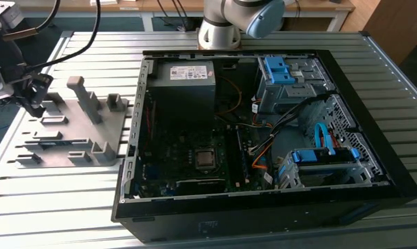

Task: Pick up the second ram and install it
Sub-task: 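Reach for the second ram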

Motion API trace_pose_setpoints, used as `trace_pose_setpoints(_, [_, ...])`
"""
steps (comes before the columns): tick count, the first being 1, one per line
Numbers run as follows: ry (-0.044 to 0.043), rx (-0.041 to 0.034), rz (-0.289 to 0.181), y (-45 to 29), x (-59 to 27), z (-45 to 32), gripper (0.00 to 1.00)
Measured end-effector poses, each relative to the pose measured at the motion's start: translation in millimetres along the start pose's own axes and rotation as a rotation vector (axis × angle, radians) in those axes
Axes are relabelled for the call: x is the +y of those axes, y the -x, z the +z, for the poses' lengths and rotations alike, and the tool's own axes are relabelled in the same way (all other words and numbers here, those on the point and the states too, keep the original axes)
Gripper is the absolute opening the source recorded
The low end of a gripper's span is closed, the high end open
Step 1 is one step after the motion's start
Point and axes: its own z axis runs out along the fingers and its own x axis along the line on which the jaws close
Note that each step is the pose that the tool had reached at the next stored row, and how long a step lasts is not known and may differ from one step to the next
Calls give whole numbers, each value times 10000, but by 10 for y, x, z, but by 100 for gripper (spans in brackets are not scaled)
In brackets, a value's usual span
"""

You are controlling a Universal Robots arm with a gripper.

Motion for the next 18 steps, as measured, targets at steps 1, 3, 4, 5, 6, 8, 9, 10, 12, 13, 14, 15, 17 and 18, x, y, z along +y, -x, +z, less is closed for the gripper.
trace_pose_setpoints(1, [-22,54,1,0,0,11,10])
trace_pose_setpoints(3, [-33,68,2,1,1,45,10])
trace_pose_setpoints(4, [-33,69,2,2,1,62,10])
trace_pose_setpoints(5, [-33,68,1,2,1,81,10])
trace_pose_setpoints(6, [-33,68,1,3,1,100,10])
trace_pose_setpoints(8, [-33,69,1,3,1,136,10])
trace_pose_setpoints(9, [-33,70,1,3,1,154,10])
trace_pose_setpoints(10, [-33,69,1,3,1,172,10])
trace_pose_setpoints(12, [-33,69,2,-7,1,208,10])
trace_pose_setpoints(13, [-35,72,2,-22,-1,226,10])
trace_pose_setpoints(14, [-33,70,1,-46,-3,246,10])
trace_pose_setpoints(15, [-34,70,-1,-68,-4,265,10])
trace_pose_setpoints(17, [-32,67,-8,-88,-6,303,10])
trace_pose_setpoints(18, [-32,67,-11,-92,-7,321,10])
